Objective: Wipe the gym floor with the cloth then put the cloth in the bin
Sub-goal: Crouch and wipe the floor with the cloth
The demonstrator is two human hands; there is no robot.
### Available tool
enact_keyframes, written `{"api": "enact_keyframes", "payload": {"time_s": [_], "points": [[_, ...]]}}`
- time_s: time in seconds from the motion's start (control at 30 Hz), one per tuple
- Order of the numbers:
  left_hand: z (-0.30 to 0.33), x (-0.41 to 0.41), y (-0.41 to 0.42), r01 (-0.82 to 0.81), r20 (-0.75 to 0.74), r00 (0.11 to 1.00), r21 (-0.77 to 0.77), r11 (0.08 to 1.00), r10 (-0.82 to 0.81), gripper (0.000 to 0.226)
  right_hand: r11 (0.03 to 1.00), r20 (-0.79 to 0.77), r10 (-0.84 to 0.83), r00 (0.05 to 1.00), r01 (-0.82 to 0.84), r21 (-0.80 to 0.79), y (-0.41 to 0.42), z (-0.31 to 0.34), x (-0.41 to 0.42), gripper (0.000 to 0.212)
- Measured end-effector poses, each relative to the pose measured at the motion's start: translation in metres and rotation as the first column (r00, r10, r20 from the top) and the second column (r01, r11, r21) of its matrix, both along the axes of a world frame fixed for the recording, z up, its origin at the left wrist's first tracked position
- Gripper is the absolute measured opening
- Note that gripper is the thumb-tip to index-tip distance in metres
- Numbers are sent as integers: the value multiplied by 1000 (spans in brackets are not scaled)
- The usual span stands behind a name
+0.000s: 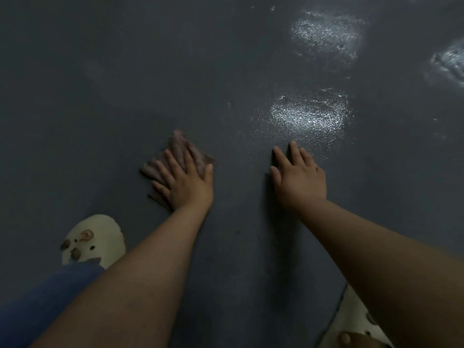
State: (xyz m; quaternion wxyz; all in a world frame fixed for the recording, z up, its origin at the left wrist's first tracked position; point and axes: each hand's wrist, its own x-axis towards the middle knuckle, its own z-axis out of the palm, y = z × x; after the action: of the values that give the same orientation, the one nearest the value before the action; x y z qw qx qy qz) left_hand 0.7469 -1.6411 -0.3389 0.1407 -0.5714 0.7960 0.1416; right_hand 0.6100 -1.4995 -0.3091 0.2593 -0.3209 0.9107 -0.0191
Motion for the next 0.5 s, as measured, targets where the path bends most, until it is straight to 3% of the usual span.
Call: {"api": "enact_keyframes", "payload": {"time_s": [0.1,0.17,0.23,0.3,0.33,0.4,0.43,0.5], "points": [[-3,-14,55,318,7,948,16,948,-318,76,1000,13,-14,1000,14,-11,0,2,-3,51],[-4,-11,93,602,-73,795,-25,798,-602,72,999,15,-33,999,34,-33,-2,3,-4,49],[-5,-5,104,827,-94,562,23,562,-822,70,996,5,-58,998,58,-74,-3,4,-4,46],[-9,-2,84,911,-111,413,45,411,-904,66,989,-20,-74,997,71,-126,-3,4,-6,43],[-8,-4,70,919,-95,394,23,394,-914,66,985,-34,-81,996,75,-154,-2,3,-8,43],[-4,-16,40,854,-23,520,-23,520,-854,66,972,-73,-98,992,80,-219,1,2,-10,45],[-4,-22,26,753,9,658,-1,658,-753,66,964,-91,-109,990,83,-252,3,2,-10,47],[3,-37,4,384,51,921,35,923,-385,66,957,-101,-105,989,73,-281,7,0,-7,49]]}}
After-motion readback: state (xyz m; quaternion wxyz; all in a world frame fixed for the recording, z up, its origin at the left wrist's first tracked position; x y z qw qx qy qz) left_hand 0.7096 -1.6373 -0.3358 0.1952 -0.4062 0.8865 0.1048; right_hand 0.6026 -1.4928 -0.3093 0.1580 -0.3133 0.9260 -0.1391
